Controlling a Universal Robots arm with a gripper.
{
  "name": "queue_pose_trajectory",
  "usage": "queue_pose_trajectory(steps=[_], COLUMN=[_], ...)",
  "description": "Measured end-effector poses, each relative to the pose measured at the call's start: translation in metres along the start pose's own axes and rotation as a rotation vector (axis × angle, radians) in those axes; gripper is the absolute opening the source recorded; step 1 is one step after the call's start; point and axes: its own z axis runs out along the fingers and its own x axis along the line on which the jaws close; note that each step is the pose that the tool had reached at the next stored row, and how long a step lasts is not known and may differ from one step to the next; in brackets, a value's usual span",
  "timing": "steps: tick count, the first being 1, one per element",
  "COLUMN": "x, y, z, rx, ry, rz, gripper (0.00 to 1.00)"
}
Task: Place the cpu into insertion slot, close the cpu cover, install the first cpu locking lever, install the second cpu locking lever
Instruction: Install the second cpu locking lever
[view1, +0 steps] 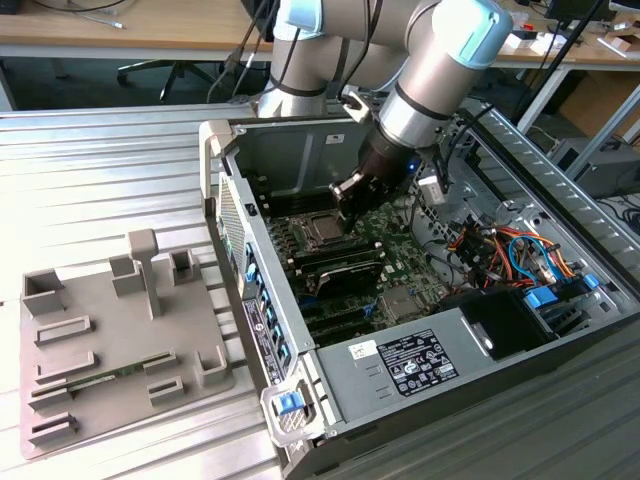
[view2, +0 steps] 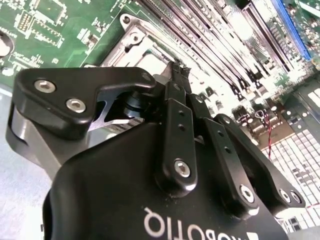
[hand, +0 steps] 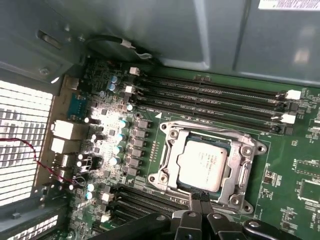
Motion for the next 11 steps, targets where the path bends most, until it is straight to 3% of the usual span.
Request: queue_pose_trajectory(steps=[3,11], x=[0.0018,0.0021], y=[0.0008,0.0009], z=[-0.0119,-0.0134], rx=[-0.0004,-0.0006], ry=[0.0,-0.0001], rz=[0.0,0.0], gripper=[0.11,0.11])
